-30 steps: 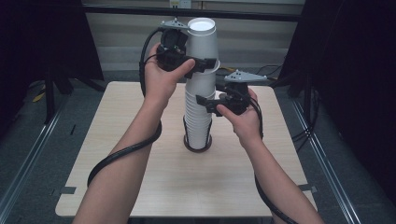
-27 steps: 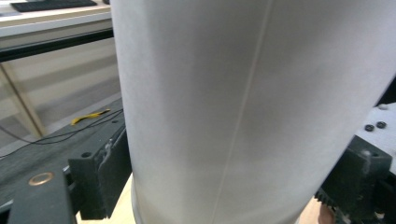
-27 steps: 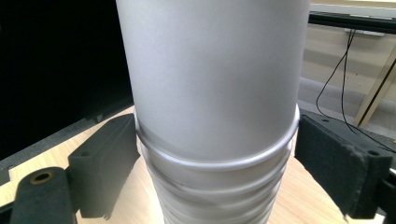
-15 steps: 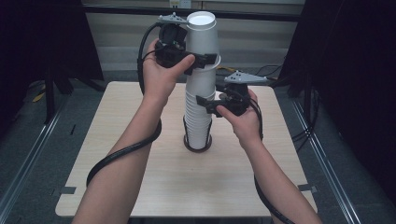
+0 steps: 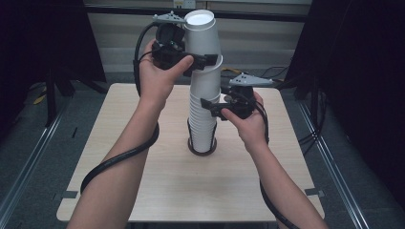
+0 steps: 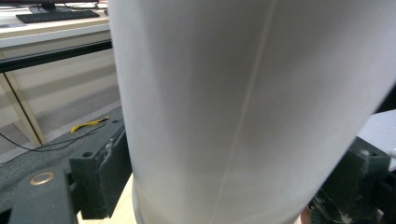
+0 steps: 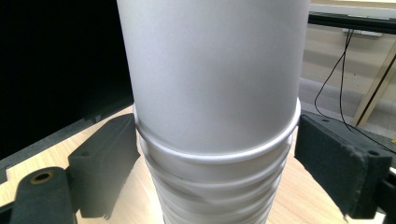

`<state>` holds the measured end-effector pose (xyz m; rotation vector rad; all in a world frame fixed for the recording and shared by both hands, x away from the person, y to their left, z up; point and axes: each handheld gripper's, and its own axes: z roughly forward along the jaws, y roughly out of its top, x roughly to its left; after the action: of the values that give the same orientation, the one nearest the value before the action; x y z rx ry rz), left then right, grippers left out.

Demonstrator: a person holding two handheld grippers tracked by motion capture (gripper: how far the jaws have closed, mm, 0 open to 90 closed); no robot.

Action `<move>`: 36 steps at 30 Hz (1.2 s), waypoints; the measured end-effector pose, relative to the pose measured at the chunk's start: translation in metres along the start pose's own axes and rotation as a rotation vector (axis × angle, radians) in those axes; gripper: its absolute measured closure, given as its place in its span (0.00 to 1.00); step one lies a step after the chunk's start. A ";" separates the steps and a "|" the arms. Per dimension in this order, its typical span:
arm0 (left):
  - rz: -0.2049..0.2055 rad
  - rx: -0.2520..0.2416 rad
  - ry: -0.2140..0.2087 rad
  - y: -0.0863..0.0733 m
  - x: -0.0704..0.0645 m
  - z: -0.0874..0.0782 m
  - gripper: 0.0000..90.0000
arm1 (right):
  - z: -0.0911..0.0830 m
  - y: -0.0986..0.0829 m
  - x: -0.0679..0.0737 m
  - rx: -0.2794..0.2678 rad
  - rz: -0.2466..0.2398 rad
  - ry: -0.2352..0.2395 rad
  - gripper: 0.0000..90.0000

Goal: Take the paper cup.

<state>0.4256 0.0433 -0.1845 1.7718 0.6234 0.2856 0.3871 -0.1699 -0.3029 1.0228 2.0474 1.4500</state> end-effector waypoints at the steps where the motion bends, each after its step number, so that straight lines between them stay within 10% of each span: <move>1: -0.002 0.000 -0.005 0.000 -0.001 -0.001 0.16 | 0.000 0.000 0.000 0.001 -0.001 0.001 0.14; 36: -0.004 -0.027 -0.006 -0.008 0.004 -0.047 0.17 | -0.001 0.002 0.002 0.001 -0.014 -0.015 0.15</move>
<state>0.4035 0.0855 -0.1791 1.7441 0.6165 0.2848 0.3858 -0.1682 -0.3009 1.0144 2.0410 1.4304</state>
